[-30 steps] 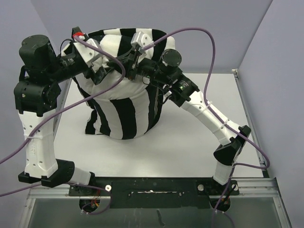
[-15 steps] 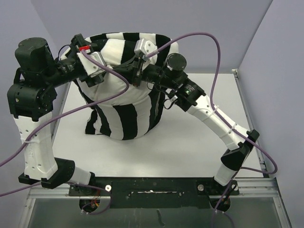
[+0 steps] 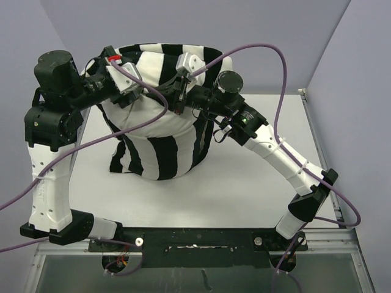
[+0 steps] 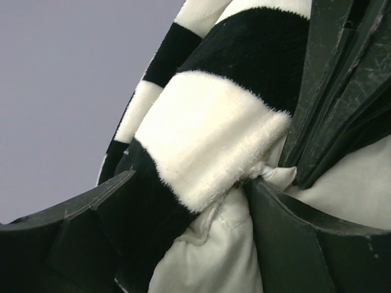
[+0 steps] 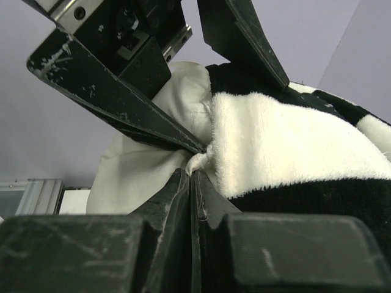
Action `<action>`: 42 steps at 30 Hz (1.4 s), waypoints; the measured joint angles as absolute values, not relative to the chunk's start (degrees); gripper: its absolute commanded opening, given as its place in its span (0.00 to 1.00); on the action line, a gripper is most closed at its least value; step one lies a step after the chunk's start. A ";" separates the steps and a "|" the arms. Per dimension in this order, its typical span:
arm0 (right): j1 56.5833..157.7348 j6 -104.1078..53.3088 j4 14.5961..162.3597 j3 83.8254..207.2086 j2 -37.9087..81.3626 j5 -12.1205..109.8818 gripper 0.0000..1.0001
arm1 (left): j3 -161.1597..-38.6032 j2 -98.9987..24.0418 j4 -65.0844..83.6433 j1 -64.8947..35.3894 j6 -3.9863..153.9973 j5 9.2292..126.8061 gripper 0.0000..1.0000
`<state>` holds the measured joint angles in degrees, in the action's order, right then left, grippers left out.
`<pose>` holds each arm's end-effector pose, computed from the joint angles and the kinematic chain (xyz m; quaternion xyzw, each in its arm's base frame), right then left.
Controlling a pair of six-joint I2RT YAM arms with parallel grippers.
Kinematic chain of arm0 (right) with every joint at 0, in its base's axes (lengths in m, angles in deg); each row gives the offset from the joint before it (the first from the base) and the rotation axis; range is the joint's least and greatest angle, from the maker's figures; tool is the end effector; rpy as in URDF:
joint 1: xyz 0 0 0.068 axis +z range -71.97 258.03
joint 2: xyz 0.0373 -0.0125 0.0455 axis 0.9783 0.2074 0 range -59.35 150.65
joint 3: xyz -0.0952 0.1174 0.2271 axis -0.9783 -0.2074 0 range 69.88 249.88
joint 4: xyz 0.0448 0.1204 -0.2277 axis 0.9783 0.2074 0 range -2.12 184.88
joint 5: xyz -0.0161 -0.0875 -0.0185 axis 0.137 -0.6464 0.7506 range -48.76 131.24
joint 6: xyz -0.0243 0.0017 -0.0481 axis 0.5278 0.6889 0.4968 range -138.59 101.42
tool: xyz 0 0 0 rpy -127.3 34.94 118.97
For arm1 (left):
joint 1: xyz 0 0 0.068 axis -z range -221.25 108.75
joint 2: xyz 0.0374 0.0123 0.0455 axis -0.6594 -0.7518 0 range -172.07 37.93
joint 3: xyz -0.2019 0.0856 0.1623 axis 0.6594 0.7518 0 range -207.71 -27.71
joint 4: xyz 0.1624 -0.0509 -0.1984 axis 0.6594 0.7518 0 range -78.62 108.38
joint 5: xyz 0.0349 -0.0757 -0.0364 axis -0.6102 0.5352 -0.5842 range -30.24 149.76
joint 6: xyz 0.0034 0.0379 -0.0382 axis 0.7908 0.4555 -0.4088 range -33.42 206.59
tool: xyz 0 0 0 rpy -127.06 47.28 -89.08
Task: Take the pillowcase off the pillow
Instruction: Remove the pillow from the pillowcase.
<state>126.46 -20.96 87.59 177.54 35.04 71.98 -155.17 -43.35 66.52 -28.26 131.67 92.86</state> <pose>0.2295 0.2862 0.5157 -0.4249 0.4676 0.4731 0.6139 0.1992 -0.0658 0.5766 0.5155 0.5472 -0.0360 0.6584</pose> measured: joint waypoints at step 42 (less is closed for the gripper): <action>140.40 -12.65 78.49 154.46 19.65 37.97 0.74 | -153.64 -44.99 61.97 -20.61 104.69 91.29 0.00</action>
<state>140.40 -12.65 78.49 154.46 19.65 37.97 -153.64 -44.99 61.97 -20.61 104.69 91.29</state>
